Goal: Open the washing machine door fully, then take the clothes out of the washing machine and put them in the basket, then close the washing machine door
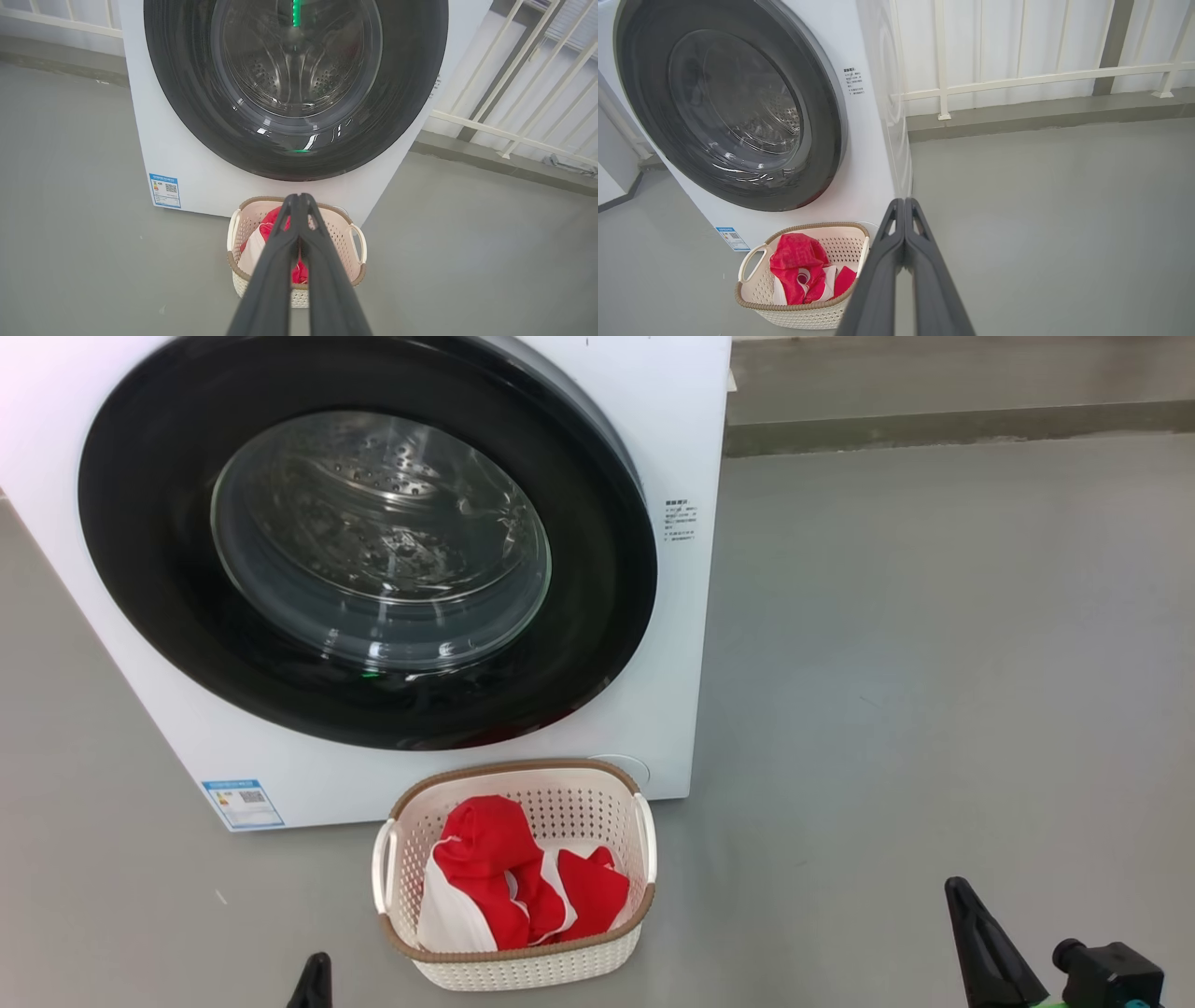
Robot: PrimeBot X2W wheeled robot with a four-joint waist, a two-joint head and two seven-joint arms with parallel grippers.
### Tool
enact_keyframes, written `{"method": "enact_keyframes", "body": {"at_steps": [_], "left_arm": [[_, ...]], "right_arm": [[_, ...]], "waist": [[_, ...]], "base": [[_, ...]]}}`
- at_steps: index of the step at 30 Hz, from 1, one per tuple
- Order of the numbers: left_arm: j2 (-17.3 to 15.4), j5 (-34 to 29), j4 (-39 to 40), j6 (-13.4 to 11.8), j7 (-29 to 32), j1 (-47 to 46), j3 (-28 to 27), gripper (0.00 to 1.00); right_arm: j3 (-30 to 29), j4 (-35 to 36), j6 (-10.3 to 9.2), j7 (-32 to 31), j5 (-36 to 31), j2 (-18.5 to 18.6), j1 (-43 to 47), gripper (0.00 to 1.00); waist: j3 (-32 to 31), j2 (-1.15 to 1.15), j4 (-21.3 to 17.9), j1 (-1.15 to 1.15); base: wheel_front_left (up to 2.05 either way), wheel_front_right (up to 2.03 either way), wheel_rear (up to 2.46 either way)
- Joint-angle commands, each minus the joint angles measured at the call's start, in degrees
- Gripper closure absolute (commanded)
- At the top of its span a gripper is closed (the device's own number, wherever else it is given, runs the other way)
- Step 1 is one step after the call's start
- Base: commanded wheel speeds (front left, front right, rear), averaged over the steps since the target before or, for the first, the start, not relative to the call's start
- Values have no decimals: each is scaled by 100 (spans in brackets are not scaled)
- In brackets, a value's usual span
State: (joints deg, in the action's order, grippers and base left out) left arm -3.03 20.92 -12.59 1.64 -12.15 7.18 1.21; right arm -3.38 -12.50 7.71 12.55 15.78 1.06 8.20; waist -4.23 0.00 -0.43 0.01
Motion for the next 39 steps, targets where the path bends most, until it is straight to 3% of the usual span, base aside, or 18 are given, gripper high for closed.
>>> {"method": "enact_keyframes", "body": {"at_steps": [1, 39], "left_arm": [[-45, 133, 115, 57, 28, -191, -75, 100], [-24, 2566, 27, 241, 662, -588, -315, 100]], "right_arm": [[-33, 127, -2, -16, 195, 47, -234, 100], [-131, 29, -9, -672, 2785, 94, -653, 100]], "waist": [[4, 0, 1, -1], [156, 0, 15, -1]], "base": [[0, 0, 0], [0, 0, 0]]}}
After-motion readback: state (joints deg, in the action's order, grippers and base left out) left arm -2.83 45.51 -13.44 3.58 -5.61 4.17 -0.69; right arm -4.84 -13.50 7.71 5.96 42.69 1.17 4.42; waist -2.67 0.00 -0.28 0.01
